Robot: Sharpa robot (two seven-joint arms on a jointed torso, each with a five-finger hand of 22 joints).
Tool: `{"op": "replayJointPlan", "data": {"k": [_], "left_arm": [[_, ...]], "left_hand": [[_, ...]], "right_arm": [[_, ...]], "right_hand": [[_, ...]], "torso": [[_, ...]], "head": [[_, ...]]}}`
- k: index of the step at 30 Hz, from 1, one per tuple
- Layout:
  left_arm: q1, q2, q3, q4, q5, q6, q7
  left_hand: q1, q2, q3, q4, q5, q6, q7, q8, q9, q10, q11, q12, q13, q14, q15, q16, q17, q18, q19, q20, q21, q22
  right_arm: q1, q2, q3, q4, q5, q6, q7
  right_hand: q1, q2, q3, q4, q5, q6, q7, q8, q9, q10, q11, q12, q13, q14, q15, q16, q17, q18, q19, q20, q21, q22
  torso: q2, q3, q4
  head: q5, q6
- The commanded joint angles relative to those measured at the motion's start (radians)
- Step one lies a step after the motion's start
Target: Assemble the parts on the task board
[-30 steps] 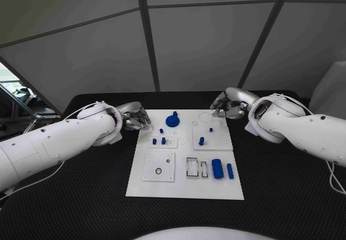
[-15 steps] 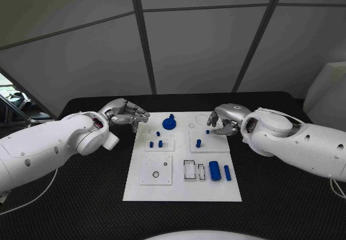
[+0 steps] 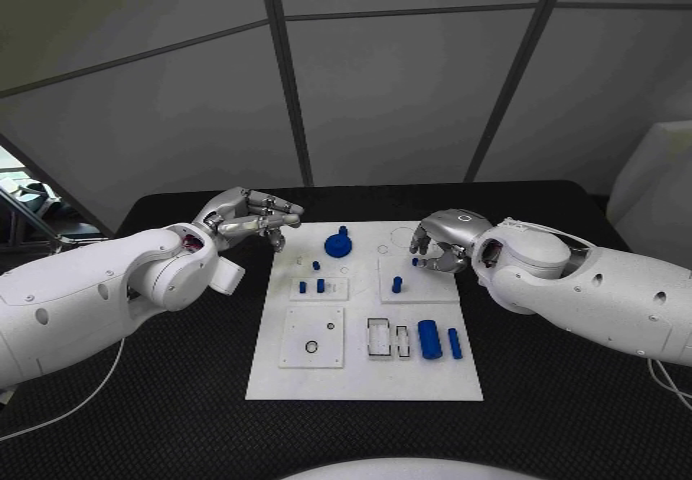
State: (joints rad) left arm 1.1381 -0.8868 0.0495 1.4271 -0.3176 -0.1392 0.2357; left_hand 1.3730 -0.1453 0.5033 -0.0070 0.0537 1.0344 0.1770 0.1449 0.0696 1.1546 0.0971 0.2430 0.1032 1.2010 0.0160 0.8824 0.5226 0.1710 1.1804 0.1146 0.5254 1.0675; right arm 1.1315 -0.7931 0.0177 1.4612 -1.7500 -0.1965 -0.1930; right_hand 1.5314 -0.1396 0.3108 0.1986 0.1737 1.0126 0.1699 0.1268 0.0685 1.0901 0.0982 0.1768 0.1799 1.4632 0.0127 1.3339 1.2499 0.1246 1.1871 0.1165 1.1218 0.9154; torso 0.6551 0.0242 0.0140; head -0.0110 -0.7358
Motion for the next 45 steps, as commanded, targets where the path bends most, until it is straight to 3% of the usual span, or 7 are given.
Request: {"op": "replayJointPlan", "data": {"k": [1,8,16,25,31,45], "left_arm": [[0.001,-0.001,0.001,0.005,0.046,0.007,0.044],[0.000,0.000,0.001,0.009,0.047,0.007,0.047],[0.000,0.000,0.001,0.008,0.047,0.010,0.043],[0.000,0.000,0.001,0.005,0.047,0.015,0.036],[0.000,0.001,0.001,0.003,0.047,0.016,0.031],[-0.002,0.000,0.001,-0.008,0.047,0.010,0.024]], "left_hand": [[0.003,0.009,-0.007,-0.001,-0.001,-0.007,-0.001,-0.001,-0.001,-0.009,0.000,0.007,0.002,-0.008,-0.001,-0.005,-0.002,0.011,-0.005,-0.002,-0.006,-0.002],[0.004,0.009,-0.012,-0.002,-0.001,-0.014,0.002,-0.003,-0.002,-0.016,0.002,0.010,0.002,-0.011,0.001,-0.007,-0.006,0.011,-0.006,-0.001,-0.012,-0.006],[0.012,0.014,-0.010,-0.007,0.000,-0.017,0.003,-0.002,-0.002,-0.021,0.004,0.015,0.004,-0.015,0.001,-0.008,-0.010,0.011,-0.007,0.000,-0.017,-0.010],[0.023,0.020,-0.006,-0.015,0.007,-0.013,0.002,0.003,-0.001,-0.022,0.002,0.025,0.007,-0.019,0.001,-0.009,-0.015,0.012,-0.006,-0.001,-0.020,-0.013],[0.024,0.020,-0.006,-0.016,0.008,-0.015,0.002,0.004,-0.001,-0.024,0.003,0.027,0.008,-0.020,0.001,-0.009,-0.017,0.012,-0.006,-0.001,-0.021,-0.014],[0.009,0.022,-0.015,-0.008,0.007,-0.019,0.004,0.007,-0.001,-0.033,0.005,0.036,0.011,-0.013,0.003,0.003,-0.016,0.010,-0.001,0.000,-0.021,-0.015]], "right_arm": [[-0.002,0.007,-0.001,-0.008,-0.021,0.016,-0.002],[-0.011,0.024,-0.002,-0.025,-0.022,0.024,-0.001],[-0.018,0.036,-0.002,-0.035,-0.022,0.042,-0.005],[-0.021,0.043,-0.003,-0.037,-0.024,0.040,-0.017],[-0.023,0.041,-0.002,-0.028,-0.040,-0.008,-0.029],[-0.023,0.007,-0.001,0.033,-0.046,-0.092,-0.029]], "right_hand": [[0.013,-0.002,0.018,-0.007,-0.006,0.012,-0.002,-0.004,0.001,0.013,0.000,-0.006,-0.008,0.047,0.001,0.006,0.002,0.006,0.010,-0.002,0.007,0.008],[0.013,0.000,0.075,-0.037,-0.005,0.034,-0.007,-0.005,0.002,0.040,-0.006,-0.008,-0.032,0.047,-0.005,0.010,0.006,0.004,0.012,-0.007,0.023,0.025],[-0.004,-0.003,0.100,-0.054,-0.007,0.054,-0.013,-0.004,0.003,0.065,-0.013,-0.004,-0.043,0.048,-0.010,0.016,0.012,0.002,0.019,-0.009,0.039,0.046],[-0.029,0.010,0.118,-0.067,-0.009,0.082,-0.022,0.002,0.007,0.097,-0.023,0.006,-0.046,0.052,-0.017,0.028,0.027,-0.002,0.030,-0.013,0.057,0.069],[-0.035,0.024,0.134,-0.085,-0.007,0.102,-0.029,0.007,0.009,0.115,-0.031,0.011,-0.047,0.055,-0.024,0.035,0.034,-0.005,0.040,-0.019,0.071,0.088],[-0.047,0.023,0.142,-0.095,0.001,0.108,-0.030,0.007,0.009,0.121,-0.032,0.010,-0.049,0.056,-0.025,0.038,0.036,-0.009,0.051,-0.022,0.084,0.106]], "torso": [[0.000,0.0003,-0.0006],[0.000,0.0002,-0.0006],[0.000,0.0008,-0.0003],[0.000,0.0007,-0.0011],[-0.001,0.0017,-0.0014],[-0.002,0.0005,-0.0010]], "head": [[0.000,-0.001],[-0.001,-0.002],[0.000,-0.003],[-0.001,-0.005],[-0.001,-0.005],[-0.001,-0.005]]}}
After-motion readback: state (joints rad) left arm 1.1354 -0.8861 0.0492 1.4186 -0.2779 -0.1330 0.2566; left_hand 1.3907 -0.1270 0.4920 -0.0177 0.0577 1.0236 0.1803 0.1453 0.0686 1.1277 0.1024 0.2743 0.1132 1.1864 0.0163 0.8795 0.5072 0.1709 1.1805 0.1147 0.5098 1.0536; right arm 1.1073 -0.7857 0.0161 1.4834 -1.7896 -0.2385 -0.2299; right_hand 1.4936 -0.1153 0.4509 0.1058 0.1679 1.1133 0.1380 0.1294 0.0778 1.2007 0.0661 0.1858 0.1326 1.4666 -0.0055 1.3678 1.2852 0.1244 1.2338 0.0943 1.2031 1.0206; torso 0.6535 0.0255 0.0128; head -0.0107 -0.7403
